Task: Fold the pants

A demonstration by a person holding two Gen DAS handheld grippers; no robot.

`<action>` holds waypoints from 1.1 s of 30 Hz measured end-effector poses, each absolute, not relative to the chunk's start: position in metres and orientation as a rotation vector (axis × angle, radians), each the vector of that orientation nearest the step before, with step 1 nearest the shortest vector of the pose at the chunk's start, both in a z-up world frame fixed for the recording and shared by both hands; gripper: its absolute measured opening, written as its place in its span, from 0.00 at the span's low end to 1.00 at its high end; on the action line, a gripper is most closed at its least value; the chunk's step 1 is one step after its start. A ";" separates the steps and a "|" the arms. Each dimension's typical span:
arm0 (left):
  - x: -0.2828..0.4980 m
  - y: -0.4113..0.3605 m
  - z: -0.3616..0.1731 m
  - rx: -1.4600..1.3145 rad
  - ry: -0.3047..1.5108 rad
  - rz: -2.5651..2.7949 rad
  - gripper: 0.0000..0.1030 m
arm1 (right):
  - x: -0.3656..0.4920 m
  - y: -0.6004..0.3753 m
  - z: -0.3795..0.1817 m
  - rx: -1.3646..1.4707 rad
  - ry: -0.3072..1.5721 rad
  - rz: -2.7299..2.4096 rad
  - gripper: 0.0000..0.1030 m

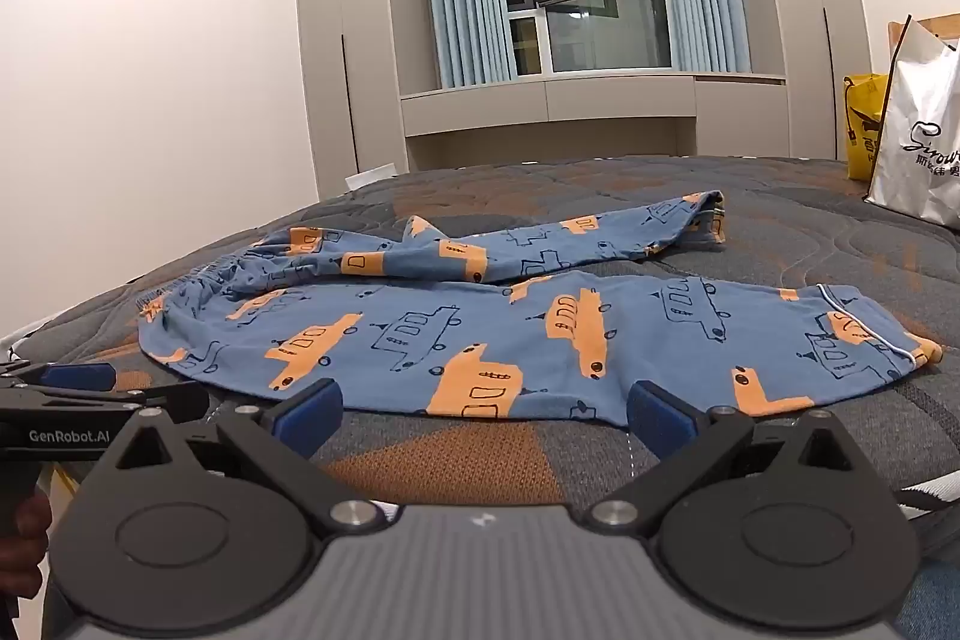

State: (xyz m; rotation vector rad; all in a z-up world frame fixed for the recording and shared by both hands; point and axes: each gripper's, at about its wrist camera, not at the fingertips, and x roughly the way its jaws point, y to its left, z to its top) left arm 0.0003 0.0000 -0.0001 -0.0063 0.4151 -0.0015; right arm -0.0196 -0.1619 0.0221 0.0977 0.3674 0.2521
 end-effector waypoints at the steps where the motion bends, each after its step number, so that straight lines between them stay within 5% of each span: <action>1: 0.000 0.000 0.000 -0.004 0.415 -0.001 1.00 | -0.020 -0.162 0.022 0.099 0.369 0.252 1.00; 33: 0.011 -0.001 -0.001 -0.001 0.438 0.006 1.00 | -0.014 -0.162 0.024 0.096 0.370 0.266 1.00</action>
